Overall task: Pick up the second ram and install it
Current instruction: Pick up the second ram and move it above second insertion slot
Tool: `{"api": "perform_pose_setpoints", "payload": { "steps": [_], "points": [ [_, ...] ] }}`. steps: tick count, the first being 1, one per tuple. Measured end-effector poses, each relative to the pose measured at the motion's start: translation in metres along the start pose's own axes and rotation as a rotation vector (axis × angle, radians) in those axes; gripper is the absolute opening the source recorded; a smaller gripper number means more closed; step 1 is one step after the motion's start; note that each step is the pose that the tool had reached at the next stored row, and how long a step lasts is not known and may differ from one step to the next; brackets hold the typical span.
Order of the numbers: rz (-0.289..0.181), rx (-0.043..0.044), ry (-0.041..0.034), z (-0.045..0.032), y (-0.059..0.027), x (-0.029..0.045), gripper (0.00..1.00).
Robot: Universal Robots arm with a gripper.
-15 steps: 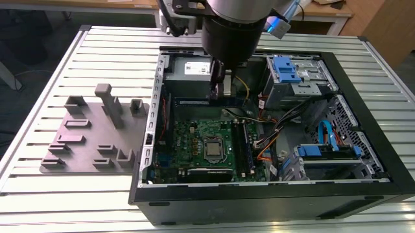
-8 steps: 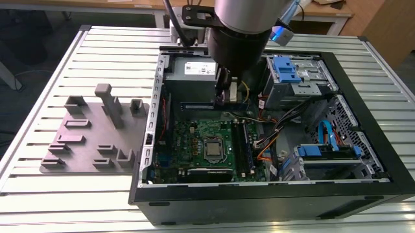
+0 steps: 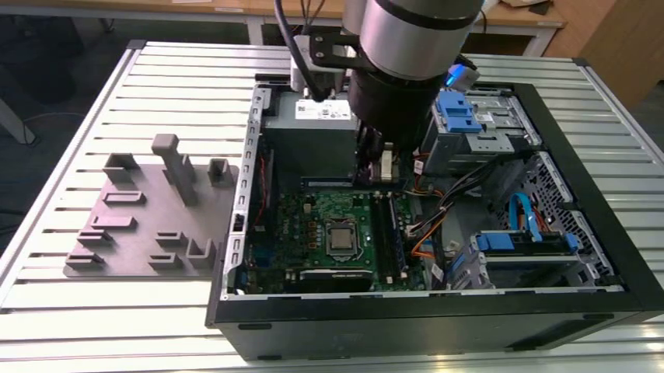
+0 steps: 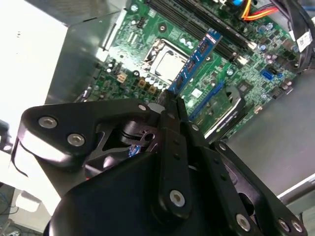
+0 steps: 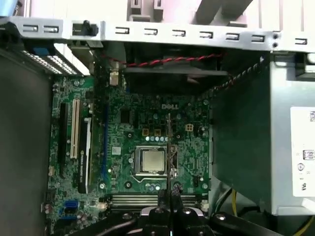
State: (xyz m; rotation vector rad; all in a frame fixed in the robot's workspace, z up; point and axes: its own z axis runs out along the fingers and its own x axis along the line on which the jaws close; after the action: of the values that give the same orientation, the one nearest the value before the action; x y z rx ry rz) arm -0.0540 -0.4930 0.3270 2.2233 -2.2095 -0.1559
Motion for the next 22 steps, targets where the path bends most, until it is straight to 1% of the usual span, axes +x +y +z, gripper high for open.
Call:
{"api": "perform_pose_setpoints", "payload": {
  "steps": [5,6,8,11,13,22],
  "points": [
    [0.000,0.0001,-0.0001,0.0079,-0.0018,0.0160,0.13],
    [0.000,0.0001,-0.0002,0.0096,-0.0027,0.0177,0.13],
    [0.000,0.0001,-0.0002,0.0130,-0.0059,0.0186,0.13],
    [0.000,0.0001,-0.0002,0.0179,-0.0132,0.0190,0.13],
    [0.000,0.0001,-0.0001,0.0213,-0.0160,0.0193,0.13],
    [0.000,0.0001,-0.0002,0.0373,-0.0175,0.0204,0.13]
  ]
}}
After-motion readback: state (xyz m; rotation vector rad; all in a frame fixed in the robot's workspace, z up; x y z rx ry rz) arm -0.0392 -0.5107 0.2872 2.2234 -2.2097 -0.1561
